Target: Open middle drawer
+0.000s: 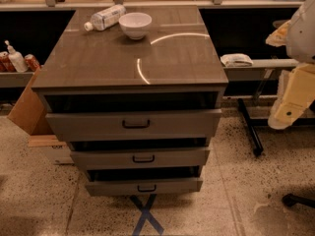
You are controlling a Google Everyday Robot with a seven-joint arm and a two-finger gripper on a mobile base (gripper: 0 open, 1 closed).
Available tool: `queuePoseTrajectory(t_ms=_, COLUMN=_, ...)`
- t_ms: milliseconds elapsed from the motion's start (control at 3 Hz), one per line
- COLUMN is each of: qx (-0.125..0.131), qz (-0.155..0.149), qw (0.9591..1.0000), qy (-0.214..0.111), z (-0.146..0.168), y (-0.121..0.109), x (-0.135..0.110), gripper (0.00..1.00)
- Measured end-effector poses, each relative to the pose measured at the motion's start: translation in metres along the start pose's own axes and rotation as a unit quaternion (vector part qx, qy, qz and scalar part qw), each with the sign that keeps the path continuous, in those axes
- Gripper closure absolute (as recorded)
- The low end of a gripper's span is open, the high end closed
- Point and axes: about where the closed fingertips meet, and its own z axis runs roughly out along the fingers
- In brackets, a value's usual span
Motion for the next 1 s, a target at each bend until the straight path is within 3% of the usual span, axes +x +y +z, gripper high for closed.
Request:
queuePoseTrajectory(t_ms=333, qx=0.000, qz=0.000, qw=1.0000, qy=0.000, z=0.000, y=0.000, x=0.000, gripper=0.00)
queuePoseTrajectory(t_ms=667, qx=-0.017, qz=-0.001, qw=0.9995, qy=-0.025, z=0.022, y=0.008, x=0.013, gripper=0.00)
queuePoseTrajectory(t_ms=1000, qx=-0.048, qz=-0.010, qw=0.9962, qy=-0.071, z=0.064, y=0.032, x=0.031, gripper=0.00)
